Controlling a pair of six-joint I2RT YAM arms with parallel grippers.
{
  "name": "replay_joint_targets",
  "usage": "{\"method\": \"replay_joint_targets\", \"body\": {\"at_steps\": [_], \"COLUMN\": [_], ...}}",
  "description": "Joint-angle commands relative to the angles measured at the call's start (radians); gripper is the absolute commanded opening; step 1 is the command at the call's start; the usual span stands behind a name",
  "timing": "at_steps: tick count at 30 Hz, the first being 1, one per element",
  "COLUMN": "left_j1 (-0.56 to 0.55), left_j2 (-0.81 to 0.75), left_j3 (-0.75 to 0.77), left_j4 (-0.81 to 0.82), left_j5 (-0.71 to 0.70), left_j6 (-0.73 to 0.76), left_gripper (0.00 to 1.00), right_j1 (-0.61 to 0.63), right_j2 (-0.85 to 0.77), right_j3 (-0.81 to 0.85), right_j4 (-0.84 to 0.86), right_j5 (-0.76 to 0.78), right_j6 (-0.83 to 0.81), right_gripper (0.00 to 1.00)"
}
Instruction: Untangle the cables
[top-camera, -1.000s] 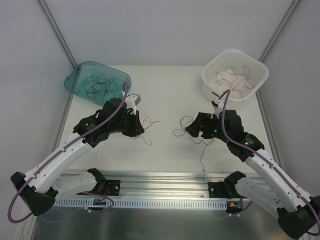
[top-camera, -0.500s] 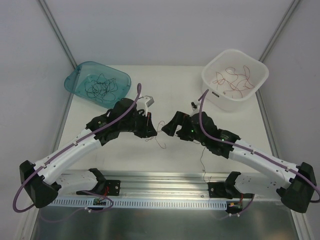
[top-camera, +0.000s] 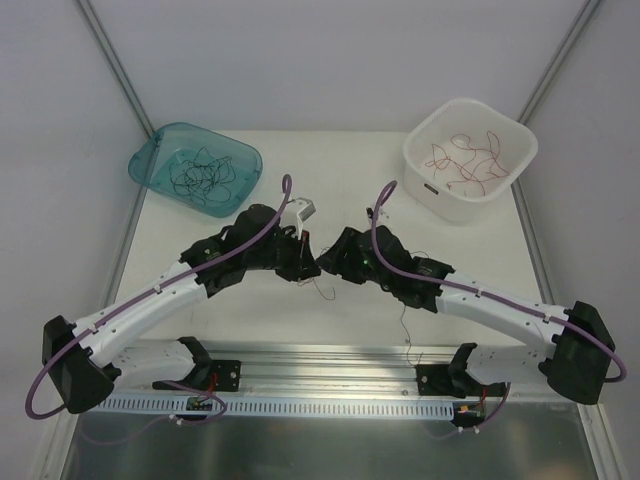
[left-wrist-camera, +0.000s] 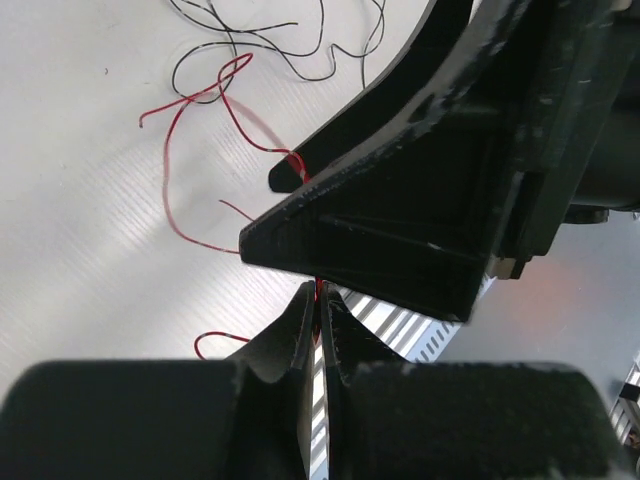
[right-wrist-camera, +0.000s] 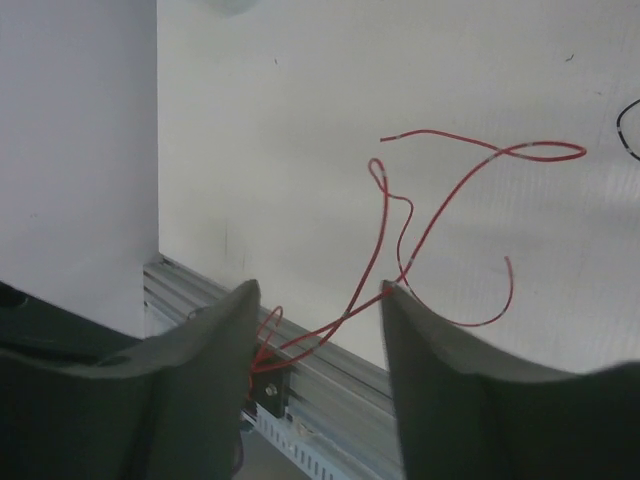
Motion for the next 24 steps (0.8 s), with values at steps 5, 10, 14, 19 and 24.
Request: {"method": "replay_joint_targets", "body": {"at_steps": [5, 10, 14, 19, 24], "left_j1": [-0.026, -0.026, -0.026, -0.018, 0.085], "left_j2": [-0.064, -0.082, -0.094, -0.096, -0.082], "left_j3": [-0.063, -0.089, -0.097, -0.077, -0.037], "left_j4": [0.128, 0.134, 0.136, 0.128, 0.076], "left_j5": [-0.017, -0.002, -0.005, 0.003, 0.033], "left_j6": [-0.026, -0.026, -0.038, -0.041, -0.018], "left_gripper": [0.0, 0.09, 0.3, 0.63, 0.87], "right_j1": [0.016, 0.016, 0.015, -0.008, -0.067], "right_j2": [0.028, 0.021, 0.003, -0.031, -0.067], "right_j3": [0.019, 0.036, 0.053, 0.105, 0.212], "right_j4": [0.059, 0.007, -0.039, -0.137, -0.248], "right_j5": [0.044, 0.093, 0.131, 0.184, 0.228], "right_j6": [0.053, 0.021, -0.031, -0.122, -0.275], "right_gripper": [0.26, 0.01, 0.01, 0.01, 0.0]}}
